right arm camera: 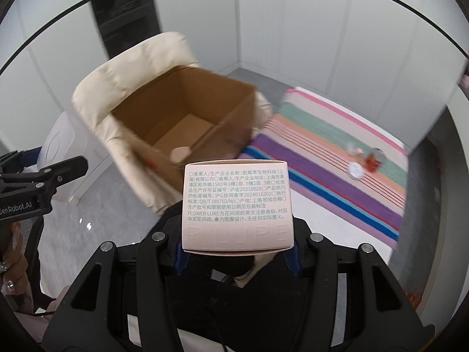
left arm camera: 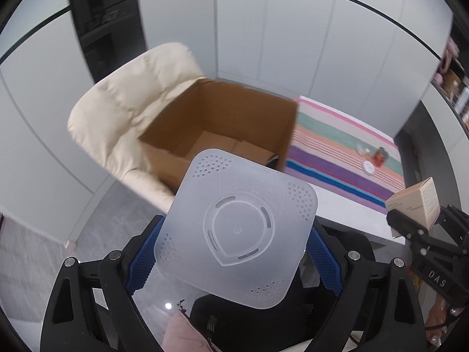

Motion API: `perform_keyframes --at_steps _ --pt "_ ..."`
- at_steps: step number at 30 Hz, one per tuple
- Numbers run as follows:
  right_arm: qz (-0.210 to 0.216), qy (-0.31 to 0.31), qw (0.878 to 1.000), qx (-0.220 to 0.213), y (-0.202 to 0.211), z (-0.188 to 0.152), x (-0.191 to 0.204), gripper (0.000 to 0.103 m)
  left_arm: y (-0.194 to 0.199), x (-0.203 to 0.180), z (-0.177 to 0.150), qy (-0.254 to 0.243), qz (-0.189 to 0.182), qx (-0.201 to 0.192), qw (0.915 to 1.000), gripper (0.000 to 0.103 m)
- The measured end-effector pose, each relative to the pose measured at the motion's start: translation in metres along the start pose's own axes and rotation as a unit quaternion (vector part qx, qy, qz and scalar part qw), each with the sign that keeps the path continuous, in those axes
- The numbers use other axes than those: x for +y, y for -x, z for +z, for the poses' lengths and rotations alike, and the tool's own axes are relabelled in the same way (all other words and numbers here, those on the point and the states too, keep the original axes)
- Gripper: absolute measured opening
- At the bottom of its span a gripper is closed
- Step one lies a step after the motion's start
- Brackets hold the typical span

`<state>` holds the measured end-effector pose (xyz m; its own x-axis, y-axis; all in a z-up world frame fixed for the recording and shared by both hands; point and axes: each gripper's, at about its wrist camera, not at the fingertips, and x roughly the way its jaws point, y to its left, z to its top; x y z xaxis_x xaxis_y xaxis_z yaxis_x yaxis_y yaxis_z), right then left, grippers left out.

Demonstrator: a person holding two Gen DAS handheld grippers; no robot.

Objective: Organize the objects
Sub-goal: 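Carry the held cream box and frosted case over the cardboard box, then open the right tool to drop the cream box while the left tool drops the frosted case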

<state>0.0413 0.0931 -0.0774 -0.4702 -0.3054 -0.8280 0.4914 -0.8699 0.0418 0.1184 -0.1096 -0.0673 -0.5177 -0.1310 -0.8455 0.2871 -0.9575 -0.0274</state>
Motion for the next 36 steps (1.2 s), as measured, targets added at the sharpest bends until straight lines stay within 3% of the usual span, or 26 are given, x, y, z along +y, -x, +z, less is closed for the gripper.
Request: perform_keyframes --at_steps 9,13,17,24,32,36 --pt "0.022 0.035 0.999 0.004 -0.025 0.017 0.038 0.054 -0.013 0.029 0.004 0.032 -0.001 0.012 0.9994 0.092" --pt "0.021 0.034 0.999 0.010 -0.038 0.024 0.038 0.054 -0.026 0.028 0.015 0.015 0.009 0.009 0.9998 0.092" --pt "0.023 0.028 0.999 0.017 -0.054 0.035 0.038 0.054 -0.044 0.026 0.033 0.008 -0.011 0.006 0.9999 0.092" --pt "0.019 0.023 0.999 0.024 -0.095 0.068 0.038 0.054 -0.090 0.026 0.074 0.009 -0.039 0.020 0.9990 0.092" --pt "0.015 0.026 0.999 0.040 -0.164 0.115 0.045 0.054 -0.147 0.033 0.126 0.021 -0.016 0.014 0.9995 0.092" --pt "0.007 0.024 0.998 0.053 -0.199 0.132 0.048 0.054 -0.188 0.038 0.140 0.032 -0.007 0.033 0.9989 0.092"
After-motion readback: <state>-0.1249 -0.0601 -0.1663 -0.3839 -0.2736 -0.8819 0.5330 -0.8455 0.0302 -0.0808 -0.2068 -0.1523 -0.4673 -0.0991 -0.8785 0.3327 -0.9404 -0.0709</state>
